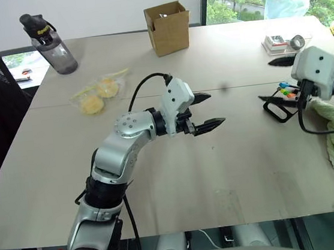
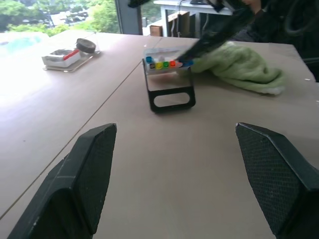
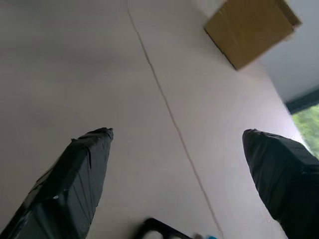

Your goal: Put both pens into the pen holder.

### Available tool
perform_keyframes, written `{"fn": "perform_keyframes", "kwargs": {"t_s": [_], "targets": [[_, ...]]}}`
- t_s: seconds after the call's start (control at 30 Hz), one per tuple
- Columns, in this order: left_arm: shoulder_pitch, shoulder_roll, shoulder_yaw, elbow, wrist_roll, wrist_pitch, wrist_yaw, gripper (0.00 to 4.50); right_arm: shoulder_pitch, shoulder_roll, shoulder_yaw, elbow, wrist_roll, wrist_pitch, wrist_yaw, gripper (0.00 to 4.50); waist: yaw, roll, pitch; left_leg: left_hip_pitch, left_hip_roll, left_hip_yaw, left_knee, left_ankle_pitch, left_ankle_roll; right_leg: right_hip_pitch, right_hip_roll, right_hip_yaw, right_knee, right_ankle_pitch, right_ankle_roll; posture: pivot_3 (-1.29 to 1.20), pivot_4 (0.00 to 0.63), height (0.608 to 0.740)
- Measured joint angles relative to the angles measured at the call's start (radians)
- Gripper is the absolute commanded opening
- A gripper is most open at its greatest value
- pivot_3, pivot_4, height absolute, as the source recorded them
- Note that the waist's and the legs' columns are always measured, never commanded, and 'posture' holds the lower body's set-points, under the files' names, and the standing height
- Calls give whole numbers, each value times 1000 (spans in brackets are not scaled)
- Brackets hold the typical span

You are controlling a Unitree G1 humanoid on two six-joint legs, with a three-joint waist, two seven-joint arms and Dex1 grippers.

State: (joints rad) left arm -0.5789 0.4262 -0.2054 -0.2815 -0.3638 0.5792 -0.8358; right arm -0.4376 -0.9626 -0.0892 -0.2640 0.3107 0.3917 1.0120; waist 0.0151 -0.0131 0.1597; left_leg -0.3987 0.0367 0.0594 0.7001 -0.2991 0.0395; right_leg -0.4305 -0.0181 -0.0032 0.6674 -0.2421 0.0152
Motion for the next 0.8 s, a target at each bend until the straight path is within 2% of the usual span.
{"fn": "perform_keyframes", "kwargs": {"t_s": [0.03, 0.07, 0.13, 0.23, 0.4, 0.57, 0.67, 0.8], "targets": [[20, -1, 9, -1, 8, -14, 18, 3931, 79, 49, -65, -31, 58, 11, -6, 4451, 3, -1, -1, 0, 0, -1, 0, 0, 0, 1, 0, -1, 0, 0, 0, 0, 150, 736], [31, 1, 17, -1, 9, -19, 26, 3931, 104, 63, -77, -38, 72, 13, -7, 4451, 2, -2, -1, 1, 0, -1, 0, 0, 0, 2, -1, -1, 0, 0, 0, 0, 150, 736], [89, 5, 57, 3, 29, -31, 77, 3931, 259, 106, -130, -65, 124, 17, -9, 4451, 2, -1, -1, 0, 0, -1, 0, 0, 0, 2, -2, -1, 0, 0, 0, 0, 150, 736], [173, 3, 114, 27, 36, -64, 122, 3931, 403, 166, -169, -107, 170, 22, -23, 4451, -2, -1, -1, 2, 0, -1, 0, 0, 0, 2, -3, 0, 1, 0, 0, 0, 150, 736], [373, 40, 168, 34, 33, -117, 110, 3931, 609, 242, -184, -143, 178, -6, -44, 4451, -3, 0, -1, 5, 0, -1, 0, -2, 3, 2, -3, 1, 5, 0, 0, 0, 150, 736], [653, 131, 215, -32, 48, -202, 78, 3931, 722, 446, -190, -74, 118, -215, -131, 4451, -5, -1, -1, 17, 2, 2, -1, -3, 4, 10, -2, 3, 5, -1, -1, 0, 150, 736], [762, 149, 254, -73, 46, -256, 68, 3931, 788, 496, -193, -21, 104, -327, -134, 4451, -1, 1, -2, 19, 1, 3, -1, -3, 4, 12, -4, 4, 5, -2, -3, 0, 150, 736], [840, 144, 273, -105, 46, -296, 71, 3931, 851, 499, -195, 20, 98, -384, -121, 4451, -1, 0, -2, 20, 1, 4, -1, -3, 4, 13, -6, 4, 5, -3, -4, 0, 150, 736]]}}
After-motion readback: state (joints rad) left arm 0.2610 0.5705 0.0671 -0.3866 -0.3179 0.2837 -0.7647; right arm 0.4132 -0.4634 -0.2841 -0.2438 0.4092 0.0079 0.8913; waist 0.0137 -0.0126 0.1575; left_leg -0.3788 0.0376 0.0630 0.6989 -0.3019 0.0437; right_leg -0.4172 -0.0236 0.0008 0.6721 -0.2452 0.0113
